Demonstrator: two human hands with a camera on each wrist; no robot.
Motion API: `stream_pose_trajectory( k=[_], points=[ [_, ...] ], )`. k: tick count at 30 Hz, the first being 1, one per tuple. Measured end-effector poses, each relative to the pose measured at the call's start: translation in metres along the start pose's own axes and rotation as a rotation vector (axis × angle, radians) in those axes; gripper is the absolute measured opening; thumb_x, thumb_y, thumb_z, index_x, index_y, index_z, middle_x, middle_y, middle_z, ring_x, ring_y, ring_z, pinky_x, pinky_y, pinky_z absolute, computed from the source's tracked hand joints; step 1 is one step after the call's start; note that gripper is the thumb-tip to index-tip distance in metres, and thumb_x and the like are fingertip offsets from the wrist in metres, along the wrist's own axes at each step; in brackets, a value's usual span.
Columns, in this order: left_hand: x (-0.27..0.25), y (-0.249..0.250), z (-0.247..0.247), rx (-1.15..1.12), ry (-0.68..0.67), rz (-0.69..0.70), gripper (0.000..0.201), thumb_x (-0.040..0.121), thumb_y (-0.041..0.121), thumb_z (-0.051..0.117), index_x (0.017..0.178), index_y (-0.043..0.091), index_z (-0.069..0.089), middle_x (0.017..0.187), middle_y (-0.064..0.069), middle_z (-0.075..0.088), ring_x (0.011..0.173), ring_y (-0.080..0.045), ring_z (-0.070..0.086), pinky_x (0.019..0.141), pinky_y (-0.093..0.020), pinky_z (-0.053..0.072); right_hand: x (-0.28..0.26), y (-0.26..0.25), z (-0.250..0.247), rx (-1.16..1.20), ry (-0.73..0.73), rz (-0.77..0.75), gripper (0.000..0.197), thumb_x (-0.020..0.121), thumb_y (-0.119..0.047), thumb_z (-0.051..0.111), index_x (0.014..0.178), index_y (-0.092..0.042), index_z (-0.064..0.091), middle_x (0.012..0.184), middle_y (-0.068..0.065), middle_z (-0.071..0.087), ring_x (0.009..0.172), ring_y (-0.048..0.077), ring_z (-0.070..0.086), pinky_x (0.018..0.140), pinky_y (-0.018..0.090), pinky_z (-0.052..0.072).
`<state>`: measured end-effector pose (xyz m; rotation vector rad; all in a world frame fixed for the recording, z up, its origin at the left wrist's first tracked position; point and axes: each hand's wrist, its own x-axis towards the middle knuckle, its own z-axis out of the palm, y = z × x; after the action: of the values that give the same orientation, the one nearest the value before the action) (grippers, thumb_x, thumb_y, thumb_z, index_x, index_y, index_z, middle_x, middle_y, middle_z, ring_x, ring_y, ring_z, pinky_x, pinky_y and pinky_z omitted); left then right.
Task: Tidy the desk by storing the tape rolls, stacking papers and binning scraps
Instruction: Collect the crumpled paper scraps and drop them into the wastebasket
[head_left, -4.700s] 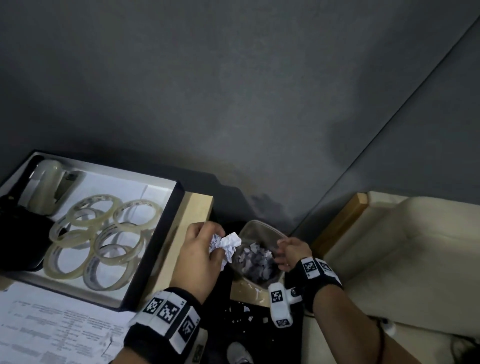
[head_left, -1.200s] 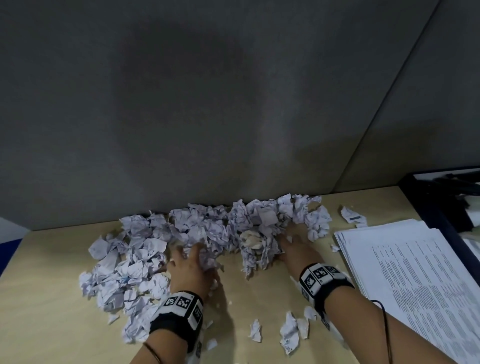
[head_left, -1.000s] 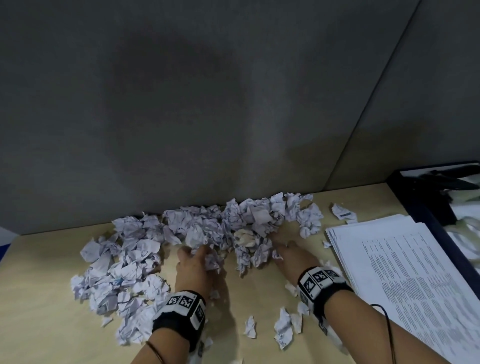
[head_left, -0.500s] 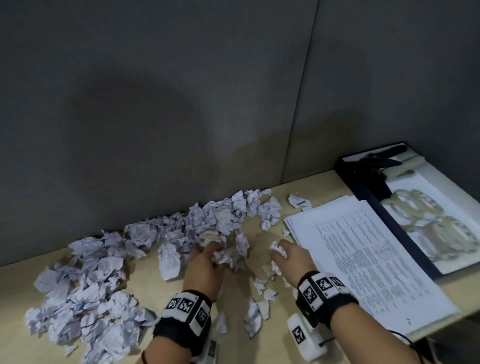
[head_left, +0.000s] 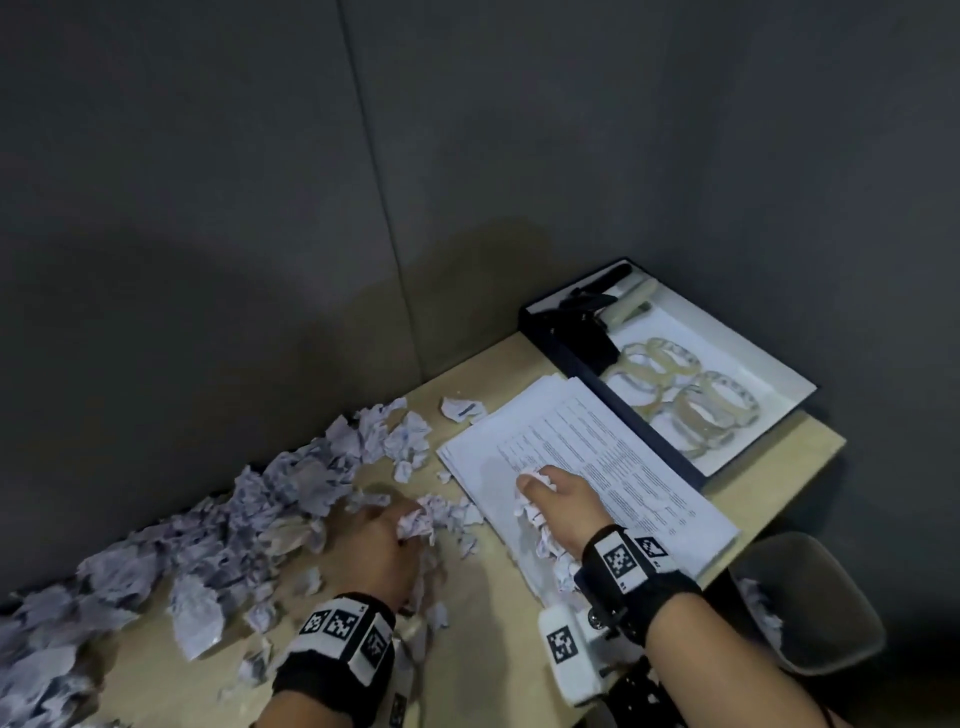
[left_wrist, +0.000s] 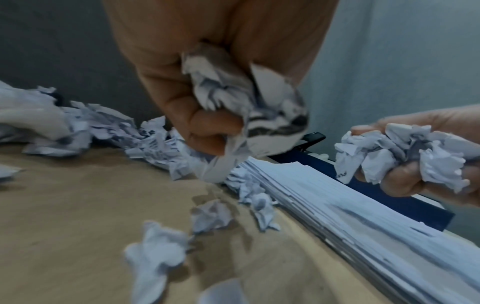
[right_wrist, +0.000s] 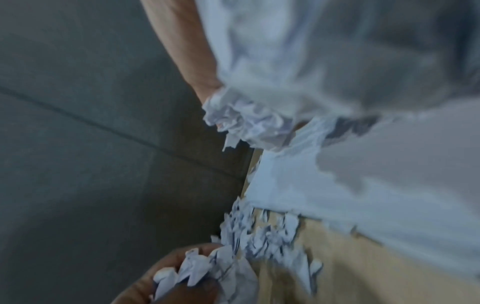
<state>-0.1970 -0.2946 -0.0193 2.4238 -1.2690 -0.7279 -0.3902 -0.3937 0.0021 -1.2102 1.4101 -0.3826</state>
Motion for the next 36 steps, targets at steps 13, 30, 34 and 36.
stream_pose_trajectory(
  k=[13, 30, 34, 36],
  points=[
    [0.022, 0.108, 0.022, -0.240, 0.014, 0.230, 0.026, 0.082, 0.015, 0.055, 0.090, 0.038, 0.062, 0.095, -0.002, 0.066, 0.086, -0.020, 0.063, 0.082, -0.031, 0.050, 0.000, 0.029, -0.107, 0.289, 0.205, 0.099, 0.040, 0.094, -0.031, 0.056, 0.125, -0.005, 0.055, 0.129, 0.013, 0.058, 0.120, 0.028, 0.053, 0.094, 0.032, 0.040],
    [-0.004, 0.302, 0.137, -0.321, -0.323, 0.565, 0.032, 0.084, 0.004, 0.058, 0.094, 0.034, 0.066, 0.100, -0.002, 0.054, 0.083, -0.002, 0.058, 0.070, -0.001, 0.038, 0.000, 0.131, -0.233, 0.545, 0.460, 0.148, 0.015, 0.092, -0.027, 0.059, 0.086, -0.014, 0.064, 0.088, 0.002, 0.068, 0.082, 0.014, 0.061, 0.084, 0.028, 0.044],
    [-0.005, 0.333, 0.165, -0.267, -0.358, 0.614, 0.030, 0.084, 0.007, 0.058, 0.103, 0.028, 0.068, 0.101, -0.003, 0.055, 0.088, -0.012, 0.059, 0.075, -0.010, 0.041, 0.000, 0.157, -0.259, 0.578, 0.527, 0.178, 0.014, 0.093, -0.024, 0.058, 0.088, -0.012, 0.064, 0.083, 0.007, 0.064, 0.075, 0.021, 0.059, 0.063, 0.026, 0.046],
    [-0.005, 0.345, 0.179, -0.266, -0.364, 0.632, 0.029, 0.084, 0.006, 0.059, 0.101, 0.027, 0.068, 0.101, -0.003, 0.054, 0.087, -0.013, 0.059, 0.077, -0.010, 0.040, 0.001, 0.173, -0.272, 0.618, 0.555, 0.228, 0.017, 0.093, -0.023, 0.058, 0.086, -0.009, 0.064, 0.075, 0.011, 0.061, 0.066, 0.024, 0.056, 0.055, 0.029, 0.045]
  ],
)
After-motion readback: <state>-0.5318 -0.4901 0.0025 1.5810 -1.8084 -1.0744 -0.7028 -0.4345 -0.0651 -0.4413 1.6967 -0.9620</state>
